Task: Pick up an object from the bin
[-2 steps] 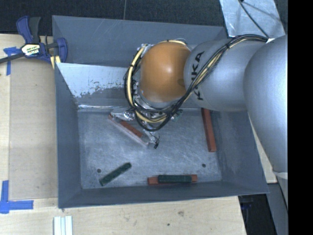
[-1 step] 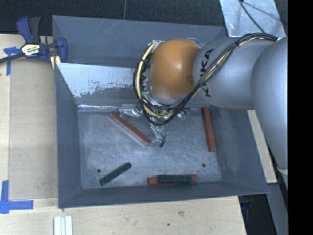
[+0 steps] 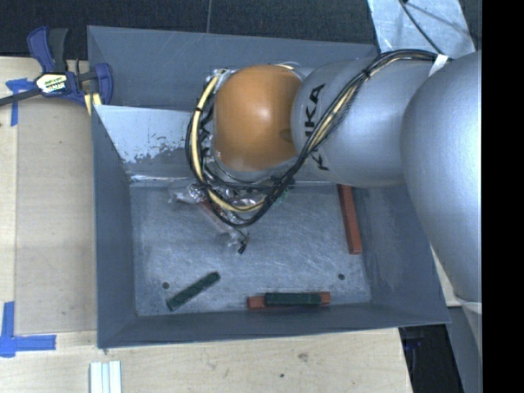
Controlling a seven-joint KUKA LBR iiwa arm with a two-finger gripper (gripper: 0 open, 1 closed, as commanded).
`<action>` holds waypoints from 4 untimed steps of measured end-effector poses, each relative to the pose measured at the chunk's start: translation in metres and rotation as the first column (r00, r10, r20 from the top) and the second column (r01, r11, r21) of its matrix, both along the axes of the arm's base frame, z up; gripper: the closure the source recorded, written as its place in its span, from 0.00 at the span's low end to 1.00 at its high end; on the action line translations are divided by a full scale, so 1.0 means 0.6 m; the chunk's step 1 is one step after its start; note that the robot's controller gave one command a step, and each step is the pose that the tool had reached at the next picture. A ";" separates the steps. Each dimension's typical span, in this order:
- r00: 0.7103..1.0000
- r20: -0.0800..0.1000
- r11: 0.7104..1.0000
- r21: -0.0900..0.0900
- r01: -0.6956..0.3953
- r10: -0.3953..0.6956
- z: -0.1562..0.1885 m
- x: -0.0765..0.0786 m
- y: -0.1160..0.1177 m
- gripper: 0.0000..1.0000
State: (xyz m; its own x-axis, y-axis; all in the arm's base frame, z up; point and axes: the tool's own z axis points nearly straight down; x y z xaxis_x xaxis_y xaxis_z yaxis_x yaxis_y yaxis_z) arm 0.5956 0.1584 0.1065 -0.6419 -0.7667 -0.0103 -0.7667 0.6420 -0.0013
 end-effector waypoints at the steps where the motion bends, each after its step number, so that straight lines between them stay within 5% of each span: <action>1: 1.000 -0.009 1.000 -0.003 0.017 -0.017 0.030 -0.126 0.059 0.00; 2: 0.984 -0.008 0.984 -0.006 -0.180 0.180 -0.062 -0.185 0.067 0.00; 3: 0.984 -0.005 0.984 -0.006 -0.180 0.180 -0.060 -0.184 0.068 1.00; 4: 0.980 0.005 0.980 -0.004 -0.197 0.197 0.227 -0.150 0.075 1.00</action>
Offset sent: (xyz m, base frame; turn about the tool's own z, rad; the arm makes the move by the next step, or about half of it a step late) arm -0.0732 0.0316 0.0166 0.0224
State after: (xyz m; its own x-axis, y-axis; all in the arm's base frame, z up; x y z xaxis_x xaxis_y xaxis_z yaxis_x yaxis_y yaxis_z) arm 0.5054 0.2033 0.2427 -0.4780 -0.8783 -0.0100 -0.8783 0.4780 -0.0076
